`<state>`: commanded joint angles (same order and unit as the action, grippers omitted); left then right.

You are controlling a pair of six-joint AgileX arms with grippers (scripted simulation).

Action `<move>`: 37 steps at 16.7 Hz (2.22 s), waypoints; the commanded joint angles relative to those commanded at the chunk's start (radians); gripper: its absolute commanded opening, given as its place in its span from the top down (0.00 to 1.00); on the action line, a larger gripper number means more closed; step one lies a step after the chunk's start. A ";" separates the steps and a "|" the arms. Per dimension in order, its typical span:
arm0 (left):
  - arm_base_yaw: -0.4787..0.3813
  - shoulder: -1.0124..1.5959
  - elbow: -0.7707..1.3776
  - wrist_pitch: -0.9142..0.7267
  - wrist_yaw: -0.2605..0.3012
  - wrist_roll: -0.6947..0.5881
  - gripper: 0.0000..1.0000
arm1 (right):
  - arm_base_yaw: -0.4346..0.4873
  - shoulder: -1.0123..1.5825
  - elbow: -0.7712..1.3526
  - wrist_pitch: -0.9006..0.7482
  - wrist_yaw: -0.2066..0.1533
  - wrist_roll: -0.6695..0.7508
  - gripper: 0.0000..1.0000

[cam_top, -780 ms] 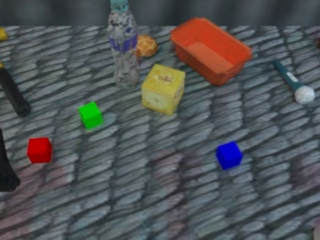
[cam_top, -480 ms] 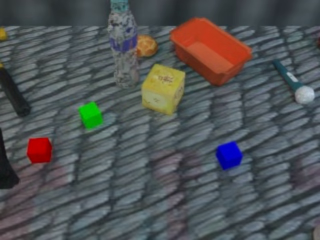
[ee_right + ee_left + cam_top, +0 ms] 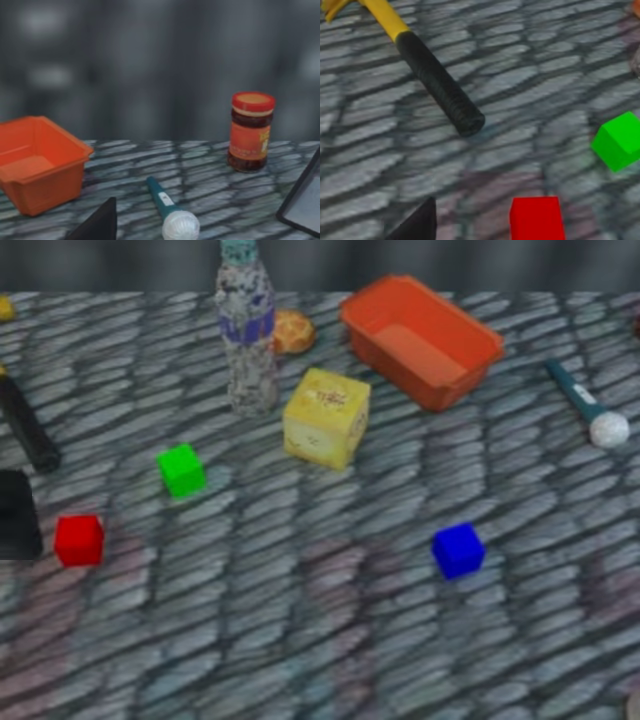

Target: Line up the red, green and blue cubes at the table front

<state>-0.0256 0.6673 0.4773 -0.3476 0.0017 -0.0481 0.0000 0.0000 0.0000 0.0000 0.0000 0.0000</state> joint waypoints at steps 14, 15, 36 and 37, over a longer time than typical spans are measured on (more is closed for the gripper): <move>-0.042 1.168 0.786 -0.583 -0.003 -0.078 0.00 | 0.000 0.000 0.000 0.000 0.000 0.000 0.00; -0.043 1.208 0.815 -0.602 -0.002 -0.082 0.00 | 0.000 0.000 0.000 0.000 0.000 0.000 0.00; -0.043 1.435 0.709 -0.308 0.000 -0.083 0.00 | 0.000 0.000 0.000 0.000 0.000 0.000 0.00; -0.043 1.435 0.709 -0.308 0.000 -0.083 0.00 | 0.000 0.000 0.000 0.000 0.000 0.000 0.00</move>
<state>-0.0685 2.1019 1.1864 -0.6553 0.0022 -0.1312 0.0000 0.0000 0.0000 0.0000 0.0000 0.0000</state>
